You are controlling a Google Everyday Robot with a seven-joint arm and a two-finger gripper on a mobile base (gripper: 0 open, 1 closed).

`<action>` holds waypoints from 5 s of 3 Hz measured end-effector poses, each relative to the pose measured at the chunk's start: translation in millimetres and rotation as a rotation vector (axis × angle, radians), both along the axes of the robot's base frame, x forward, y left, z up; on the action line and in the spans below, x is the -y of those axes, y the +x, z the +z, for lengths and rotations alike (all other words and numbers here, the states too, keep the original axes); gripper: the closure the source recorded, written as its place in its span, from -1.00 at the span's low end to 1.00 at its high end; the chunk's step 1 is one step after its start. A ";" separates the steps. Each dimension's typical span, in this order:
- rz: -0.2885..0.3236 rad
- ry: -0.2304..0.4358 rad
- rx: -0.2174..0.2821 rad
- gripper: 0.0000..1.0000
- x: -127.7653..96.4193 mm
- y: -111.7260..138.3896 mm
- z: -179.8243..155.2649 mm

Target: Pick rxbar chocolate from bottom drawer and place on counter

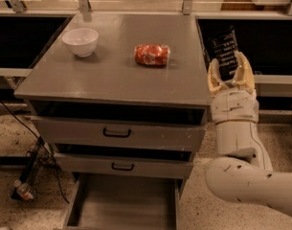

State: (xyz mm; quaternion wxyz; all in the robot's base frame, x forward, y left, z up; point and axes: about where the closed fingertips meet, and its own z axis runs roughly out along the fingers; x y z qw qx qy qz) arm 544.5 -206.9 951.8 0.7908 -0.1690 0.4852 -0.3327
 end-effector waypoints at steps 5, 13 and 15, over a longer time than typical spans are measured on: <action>0.333 0.203 -0.090 1.00 -54.0 14.7 -18.2; 0.517 0.230 -0.206 1.00 -132.5 74.0 -48.2; 0.424 0.095 -0.023 1.00 -136.0 71.9 -36.4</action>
Offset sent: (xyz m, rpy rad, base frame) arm 0.0086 0.0163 -0.0074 0.1983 0.0472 0.1738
